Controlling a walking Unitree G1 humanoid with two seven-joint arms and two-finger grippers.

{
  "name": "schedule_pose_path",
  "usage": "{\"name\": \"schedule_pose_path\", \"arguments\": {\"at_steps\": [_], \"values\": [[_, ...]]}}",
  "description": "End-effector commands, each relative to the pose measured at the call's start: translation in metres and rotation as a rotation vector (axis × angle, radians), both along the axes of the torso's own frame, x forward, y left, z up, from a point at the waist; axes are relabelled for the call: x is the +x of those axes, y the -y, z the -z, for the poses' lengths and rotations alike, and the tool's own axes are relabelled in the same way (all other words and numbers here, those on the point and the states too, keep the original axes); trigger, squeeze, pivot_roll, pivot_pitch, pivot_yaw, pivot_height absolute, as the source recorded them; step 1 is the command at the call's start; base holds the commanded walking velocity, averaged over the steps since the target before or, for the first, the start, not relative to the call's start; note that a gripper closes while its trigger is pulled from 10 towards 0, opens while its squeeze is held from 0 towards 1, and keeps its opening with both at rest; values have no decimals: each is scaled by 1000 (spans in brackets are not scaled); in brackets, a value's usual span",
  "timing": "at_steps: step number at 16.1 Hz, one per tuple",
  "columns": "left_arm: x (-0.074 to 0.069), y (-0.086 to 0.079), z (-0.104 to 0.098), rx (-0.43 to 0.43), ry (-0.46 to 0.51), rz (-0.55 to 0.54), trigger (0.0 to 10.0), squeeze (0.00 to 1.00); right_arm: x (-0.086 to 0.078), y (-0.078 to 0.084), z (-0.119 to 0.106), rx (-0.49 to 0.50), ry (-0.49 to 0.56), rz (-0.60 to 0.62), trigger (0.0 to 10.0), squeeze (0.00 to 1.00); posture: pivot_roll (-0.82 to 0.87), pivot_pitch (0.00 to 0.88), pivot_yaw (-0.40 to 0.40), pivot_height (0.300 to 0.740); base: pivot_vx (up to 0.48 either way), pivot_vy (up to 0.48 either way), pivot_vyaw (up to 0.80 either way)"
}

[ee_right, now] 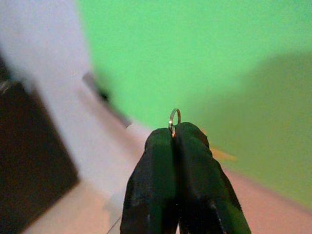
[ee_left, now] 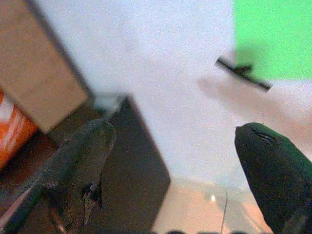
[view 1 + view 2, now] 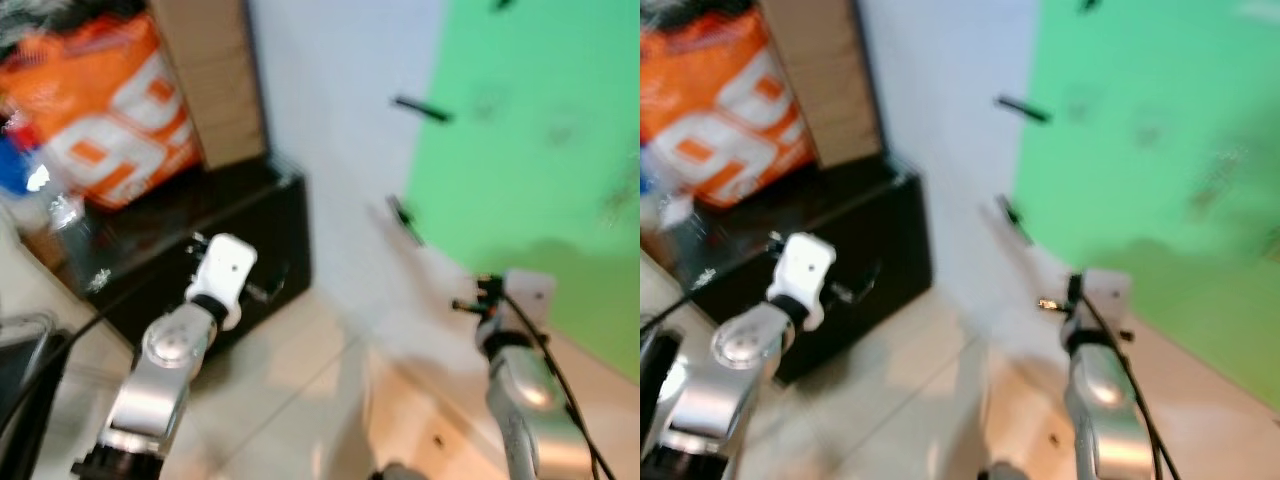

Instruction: Hang keys on a hook

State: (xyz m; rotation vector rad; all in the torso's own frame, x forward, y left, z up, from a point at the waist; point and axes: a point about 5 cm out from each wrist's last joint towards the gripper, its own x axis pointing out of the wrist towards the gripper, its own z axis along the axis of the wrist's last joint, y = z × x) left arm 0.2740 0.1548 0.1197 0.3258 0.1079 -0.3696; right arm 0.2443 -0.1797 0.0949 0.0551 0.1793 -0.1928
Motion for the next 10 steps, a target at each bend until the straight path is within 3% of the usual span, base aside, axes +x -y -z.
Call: {"name": "schedule_pose_path", "arguments": {"at_steps": [1,4,7,10], "values": [[0,-9,-3,15,12,-24,10000,0,5,-12,-7,22,49,-51,10000,0,-39,0,82,740,0,0,-800],[0,-9,-3,2,19,-46,10000,0,8,-25,-17,62,126,-163,10000,0,-30,0,77,740,0,0,-800],[3,-11,-7,2,38,-60,10000,0,10,-35,-22,106,156,-246,10000,0,-41,0,82,740,0,0,0],[7,-8,-6,-21,31,-47,10000,0,8,-24,-17,121,134,-174,10000,0,-62,0,94,740,0,0,0]]}}
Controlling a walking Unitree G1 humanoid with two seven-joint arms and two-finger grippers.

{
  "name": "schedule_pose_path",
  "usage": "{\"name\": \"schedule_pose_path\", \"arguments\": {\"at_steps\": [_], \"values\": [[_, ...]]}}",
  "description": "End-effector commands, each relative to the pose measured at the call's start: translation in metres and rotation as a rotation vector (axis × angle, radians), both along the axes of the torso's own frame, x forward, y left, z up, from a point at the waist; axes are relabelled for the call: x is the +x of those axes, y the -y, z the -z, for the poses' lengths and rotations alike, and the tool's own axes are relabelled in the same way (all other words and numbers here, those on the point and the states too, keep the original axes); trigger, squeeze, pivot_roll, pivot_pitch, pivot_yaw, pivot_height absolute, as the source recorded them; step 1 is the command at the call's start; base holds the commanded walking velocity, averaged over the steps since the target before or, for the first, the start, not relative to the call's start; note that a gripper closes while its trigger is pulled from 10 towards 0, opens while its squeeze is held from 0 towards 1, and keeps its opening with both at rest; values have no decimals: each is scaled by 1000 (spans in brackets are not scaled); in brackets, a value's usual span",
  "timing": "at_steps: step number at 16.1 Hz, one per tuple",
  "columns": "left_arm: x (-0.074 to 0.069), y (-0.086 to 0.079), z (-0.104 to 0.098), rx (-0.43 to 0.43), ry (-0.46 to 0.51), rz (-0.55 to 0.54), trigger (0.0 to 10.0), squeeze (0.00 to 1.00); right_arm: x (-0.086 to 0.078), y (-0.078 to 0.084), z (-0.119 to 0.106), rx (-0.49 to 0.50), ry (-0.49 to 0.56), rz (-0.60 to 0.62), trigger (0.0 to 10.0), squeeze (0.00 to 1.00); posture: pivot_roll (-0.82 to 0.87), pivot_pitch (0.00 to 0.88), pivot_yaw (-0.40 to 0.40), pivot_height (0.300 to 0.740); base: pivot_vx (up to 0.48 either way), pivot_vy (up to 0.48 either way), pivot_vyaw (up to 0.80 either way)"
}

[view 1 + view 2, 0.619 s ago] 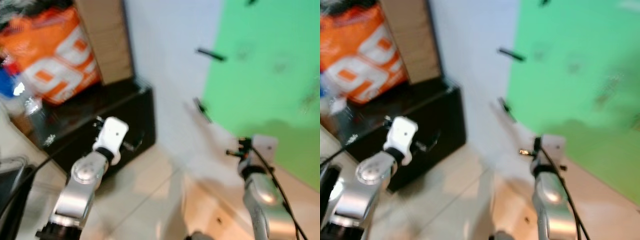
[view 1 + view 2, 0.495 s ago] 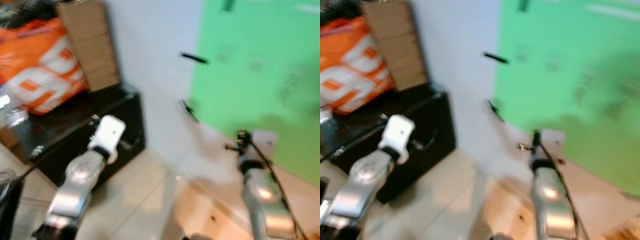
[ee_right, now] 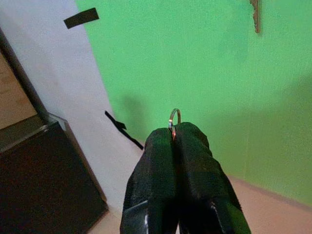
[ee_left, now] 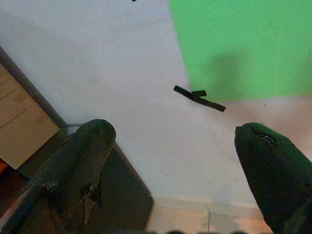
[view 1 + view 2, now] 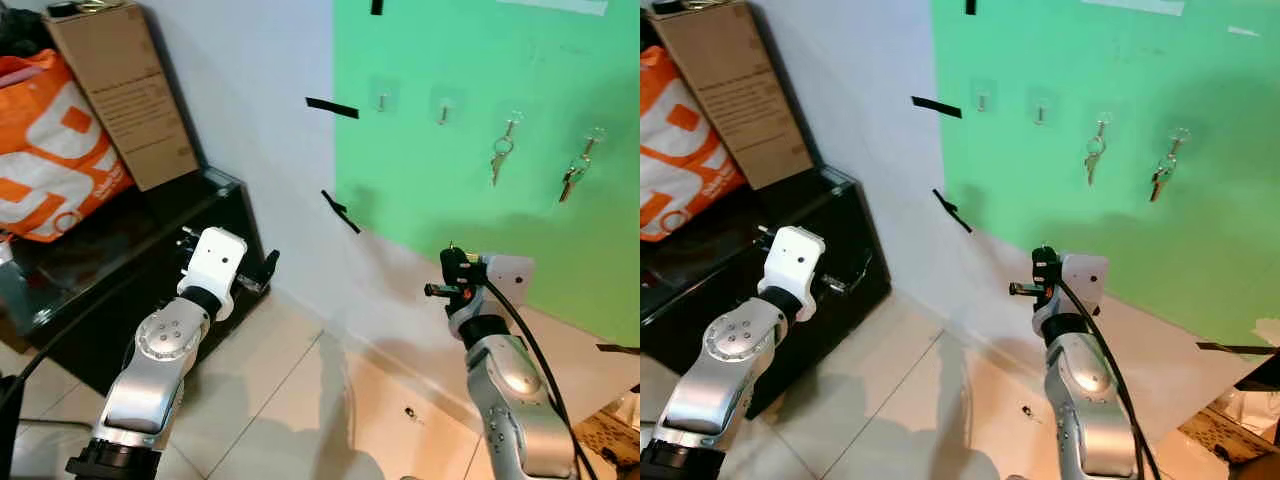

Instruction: Hang keys on a hook

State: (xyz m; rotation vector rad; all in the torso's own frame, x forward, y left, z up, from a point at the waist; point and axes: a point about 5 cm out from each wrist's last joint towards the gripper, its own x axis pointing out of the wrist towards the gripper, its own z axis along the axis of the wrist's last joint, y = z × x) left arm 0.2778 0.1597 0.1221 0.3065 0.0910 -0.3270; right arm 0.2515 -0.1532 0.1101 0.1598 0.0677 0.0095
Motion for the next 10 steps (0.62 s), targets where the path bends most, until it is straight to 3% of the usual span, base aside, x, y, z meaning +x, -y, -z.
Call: {"name": "schedule_pose_path", "arguments": {"at_steps": [1,6,10], "values": [[5,-1,-4,-2,13,-2,10000,0,1,4,0,8,-11,24,10000,0,-68,0,97,740,0,435,0],[9,2,-4,-2,13,10,10000,0,4,5,0,22,-13,34,10000,0,-73,0,104,740,0,480,-660],[11,-1,-7,1,28,-9,10000,0,9,3,0,44,-28,34,10000,0,-58,0,93,740,0,0,0]]}}
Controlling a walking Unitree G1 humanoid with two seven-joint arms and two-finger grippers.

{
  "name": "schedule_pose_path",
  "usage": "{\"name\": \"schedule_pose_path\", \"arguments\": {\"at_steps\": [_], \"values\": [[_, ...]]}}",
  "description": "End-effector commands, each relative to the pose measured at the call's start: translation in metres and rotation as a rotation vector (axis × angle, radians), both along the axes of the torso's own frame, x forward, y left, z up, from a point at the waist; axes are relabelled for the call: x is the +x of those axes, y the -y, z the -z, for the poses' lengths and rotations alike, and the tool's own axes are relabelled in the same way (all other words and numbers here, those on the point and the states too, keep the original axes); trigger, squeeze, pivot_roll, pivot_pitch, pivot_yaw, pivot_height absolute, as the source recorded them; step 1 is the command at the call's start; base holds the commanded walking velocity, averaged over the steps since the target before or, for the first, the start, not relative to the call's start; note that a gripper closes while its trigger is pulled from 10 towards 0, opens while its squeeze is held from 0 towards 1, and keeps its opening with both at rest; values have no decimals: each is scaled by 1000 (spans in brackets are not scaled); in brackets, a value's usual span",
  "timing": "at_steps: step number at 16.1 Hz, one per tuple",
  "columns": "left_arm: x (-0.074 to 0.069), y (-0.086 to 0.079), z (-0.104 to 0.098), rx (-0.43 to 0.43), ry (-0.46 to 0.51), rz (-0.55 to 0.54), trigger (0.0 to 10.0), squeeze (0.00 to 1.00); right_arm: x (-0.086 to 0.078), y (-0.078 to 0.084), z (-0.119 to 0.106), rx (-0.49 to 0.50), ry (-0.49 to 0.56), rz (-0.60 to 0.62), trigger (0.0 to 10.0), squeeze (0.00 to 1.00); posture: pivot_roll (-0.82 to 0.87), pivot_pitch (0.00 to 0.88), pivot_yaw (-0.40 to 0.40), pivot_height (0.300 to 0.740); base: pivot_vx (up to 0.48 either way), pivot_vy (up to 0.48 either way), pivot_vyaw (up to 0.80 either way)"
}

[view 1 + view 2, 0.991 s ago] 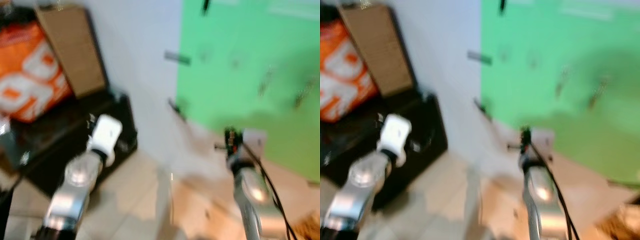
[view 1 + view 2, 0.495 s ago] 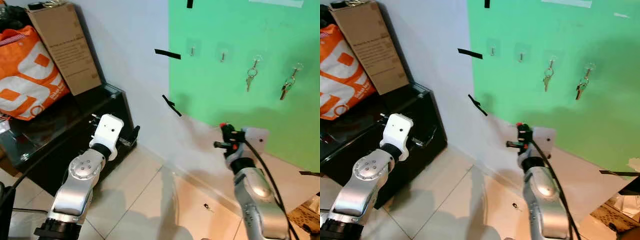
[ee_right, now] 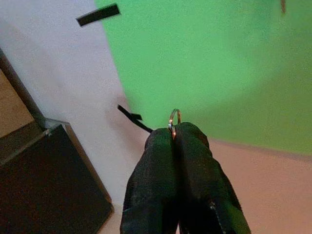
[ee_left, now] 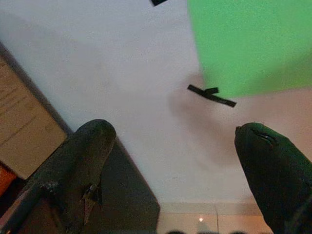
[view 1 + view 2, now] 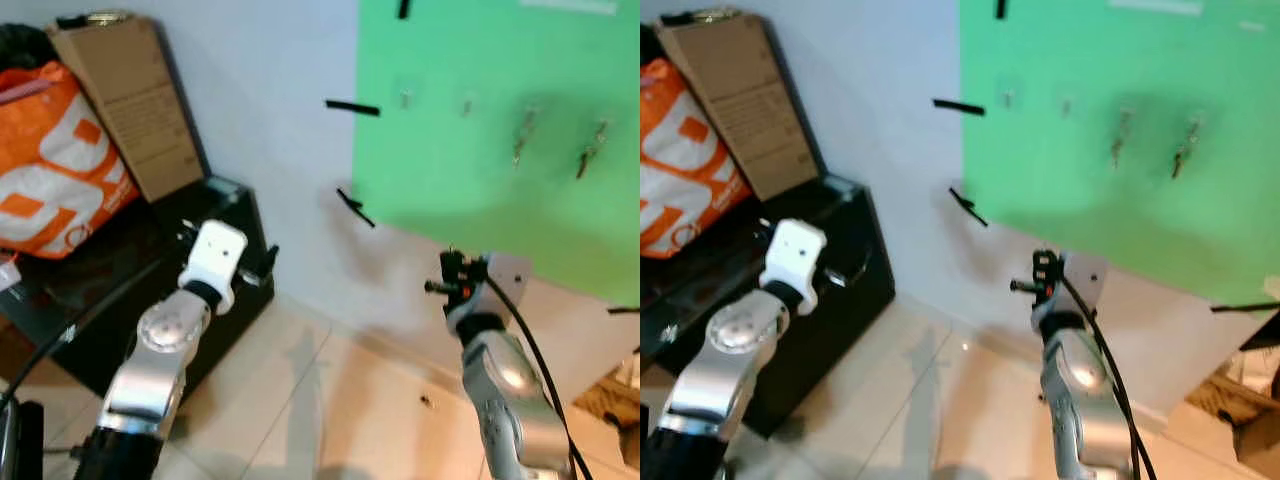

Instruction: Hang keys on a hook

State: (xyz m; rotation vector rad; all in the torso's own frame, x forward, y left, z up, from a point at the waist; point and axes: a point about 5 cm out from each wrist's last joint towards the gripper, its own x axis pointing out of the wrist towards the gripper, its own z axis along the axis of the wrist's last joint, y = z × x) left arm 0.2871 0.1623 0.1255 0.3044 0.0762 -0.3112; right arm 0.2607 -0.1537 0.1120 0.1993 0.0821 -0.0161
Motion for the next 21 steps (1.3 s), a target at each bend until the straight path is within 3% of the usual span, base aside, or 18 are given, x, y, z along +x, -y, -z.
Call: {"name": "schedule_pose_path", "arguments": {"at_steps": [1,4,14,16,21], "values": [[1,1,-3,0,11,-3,10000,0,2,2,0,14,2,0,10000,0,-53,0,87,740,0,0,0],[1,-1,-4,-44,13,-28,10000,8,9,1,-7,-8,26,-20,10000,0,-55,0,66,740,0,0,0],[-1,3,-2,-50,10,-7,10000,12,6,7,-4,-17,13,0,10000,0,-62,0,54,740,0,0,0],[-1,5,-2,-57,15,-7,10000,12,10,11,-7,-63,18,33,10000,0,-48,0,36,740,0,0,0],[-1,6,-2,-62,27,-18,10000,12,18,9,-10,-47,33,13,10000,0,-30,0,7,740,0,0,274]]}}
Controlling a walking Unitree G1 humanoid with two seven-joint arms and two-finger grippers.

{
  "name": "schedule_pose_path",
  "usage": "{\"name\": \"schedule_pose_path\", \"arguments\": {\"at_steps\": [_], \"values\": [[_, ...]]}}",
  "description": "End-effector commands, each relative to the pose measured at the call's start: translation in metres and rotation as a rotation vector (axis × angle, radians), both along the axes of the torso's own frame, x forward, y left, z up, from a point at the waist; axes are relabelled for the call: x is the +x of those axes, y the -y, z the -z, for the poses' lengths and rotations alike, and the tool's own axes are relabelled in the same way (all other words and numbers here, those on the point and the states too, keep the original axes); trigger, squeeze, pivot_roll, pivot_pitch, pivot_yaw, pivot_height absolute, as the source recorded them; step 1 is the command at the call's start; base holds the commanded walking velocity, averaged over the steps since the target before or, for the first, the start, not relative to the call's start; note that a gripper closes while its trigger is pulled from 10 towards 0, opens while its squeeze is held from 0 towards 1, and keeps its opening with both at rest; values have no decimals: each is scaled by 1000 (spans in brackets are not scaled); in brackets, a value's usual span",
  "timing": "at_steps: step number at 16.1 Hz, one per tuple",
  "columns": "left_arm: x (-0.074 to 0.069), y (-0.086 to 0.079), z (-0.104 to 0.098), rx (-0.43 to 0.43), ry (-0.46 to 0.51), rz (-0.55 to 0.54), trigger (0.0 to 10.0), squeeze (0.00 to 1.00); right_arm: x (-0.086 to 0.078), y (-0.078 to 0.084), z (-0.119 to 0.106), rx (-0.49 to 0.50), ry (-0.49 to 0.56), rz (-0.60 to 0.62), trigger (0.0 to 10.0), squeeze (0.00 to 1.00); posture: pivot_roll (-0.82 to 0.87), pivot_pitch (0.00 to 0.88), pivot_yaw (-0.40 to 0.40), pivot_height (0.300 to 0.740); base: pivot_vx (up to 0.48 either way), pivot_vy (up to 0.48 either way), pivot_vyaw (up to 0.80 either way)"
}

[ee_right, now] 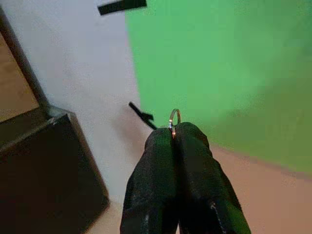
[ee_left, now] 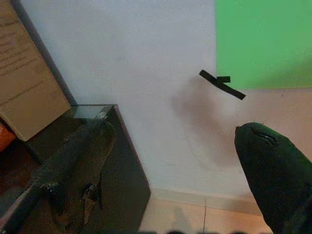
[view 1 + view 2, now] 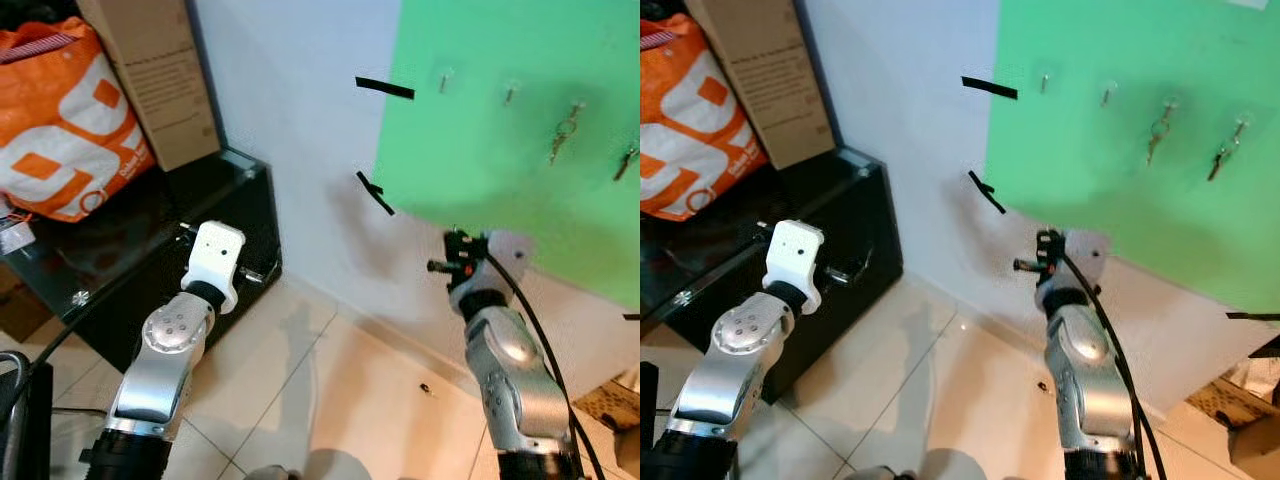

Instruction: Hang keys on a hook

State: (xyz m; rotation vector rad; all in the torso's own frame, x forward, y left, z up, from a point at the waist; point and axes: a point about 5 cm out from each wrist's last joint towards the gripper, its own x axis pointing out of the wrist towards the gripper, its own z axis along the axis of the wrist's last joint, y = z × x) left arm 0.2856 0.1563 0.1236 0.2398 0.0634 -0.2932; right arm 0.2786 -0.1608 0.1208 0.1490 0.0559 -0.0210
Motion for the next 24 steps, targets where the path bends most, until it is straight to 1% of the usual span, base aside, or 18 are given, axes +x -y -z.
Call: {"name": "schedule_pose_path", "arguments": {"at_steps": [1,5,10,11,13,14,24], "values": [[0,0,-3,6,23,-2,10000,12,1,2,-1,0,9,5,10000,0,-27,0,1,740,0,0,0],[-1,1,-2,6,20,-1,10000,16,2,1,-1,-2,10,-1,10000,0,-30,0,5,740,0,0,0],[-1,0,-2,8,17,10,10000,24,0,1,0,-1,10,5,10000,0,-42,0,16,740,0,0,0],[-1,0,-2,6,16,11,10000,20,-1,2,3,-4,-19,13,10000,0,-42,0,16,740,0,0,0],[-1,0,-2,4,15,11,10000,24,0,2,3,-7,-11,6,10000,0,-42,0,16,740,0,0,-784],[-1,0,-2,4,15,10,10000,27,0,1,2,-13,-1,0,10000,0,-40,0,16,740,0,0,0],[0,-3,-4,12,17,2,10000,24,0,-3,3,2,-2,-5,10000,0,-35,0,25,740,269,0,0]]}}
